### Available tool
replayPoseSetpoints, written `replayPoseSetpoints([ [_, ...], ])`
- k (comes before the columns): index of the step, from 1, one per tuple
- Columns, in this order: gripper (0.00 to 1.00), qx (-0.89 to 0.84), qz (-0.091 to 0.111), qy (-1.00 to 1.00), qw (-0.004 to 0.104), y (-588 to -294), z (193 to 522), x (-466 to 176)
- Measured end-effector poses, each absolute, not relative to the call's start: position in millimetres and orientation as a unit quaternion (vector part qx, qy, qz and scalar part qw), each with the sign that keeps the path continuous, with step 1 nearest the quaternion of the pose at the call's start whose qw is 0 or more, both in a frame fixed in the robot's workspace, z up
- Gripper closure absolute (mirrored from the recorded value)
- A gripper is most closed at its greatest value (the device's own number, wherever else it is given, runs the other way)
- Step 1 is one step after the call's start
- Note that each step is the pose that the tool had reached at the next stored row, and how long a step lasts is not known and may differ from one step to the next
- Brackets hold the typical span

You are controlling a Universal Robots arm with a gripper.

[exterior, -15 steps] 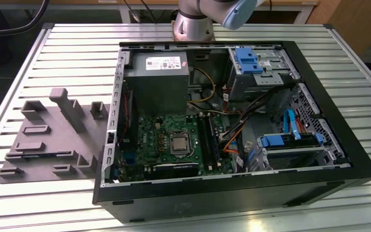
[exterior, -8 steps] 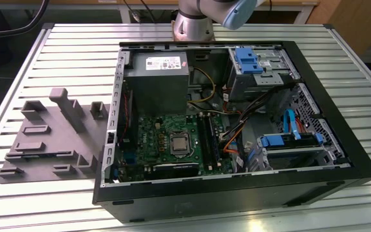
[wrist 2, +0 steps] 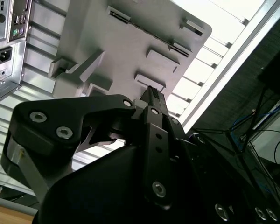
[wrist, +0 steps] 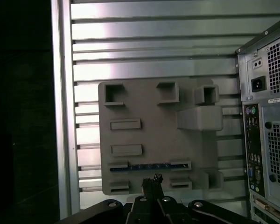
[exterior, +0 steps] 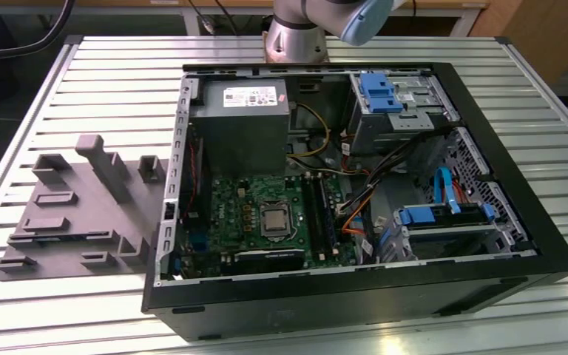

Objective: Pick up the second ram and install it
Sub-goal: 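Reach for the second ram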

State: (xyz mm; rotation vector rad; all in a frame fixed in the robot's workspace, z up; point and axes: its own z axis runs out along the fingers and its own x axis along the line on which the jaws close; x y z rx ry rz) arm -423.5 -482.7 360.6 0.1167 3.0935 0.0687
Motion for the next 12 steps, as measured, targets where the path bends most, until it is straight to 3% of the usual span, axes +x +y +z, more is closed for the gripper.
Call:
replayPoseSetpoints([
  [12,0.89,0.038,0.022,0.999,0.022,-485.0,357.6,-424.4],
])
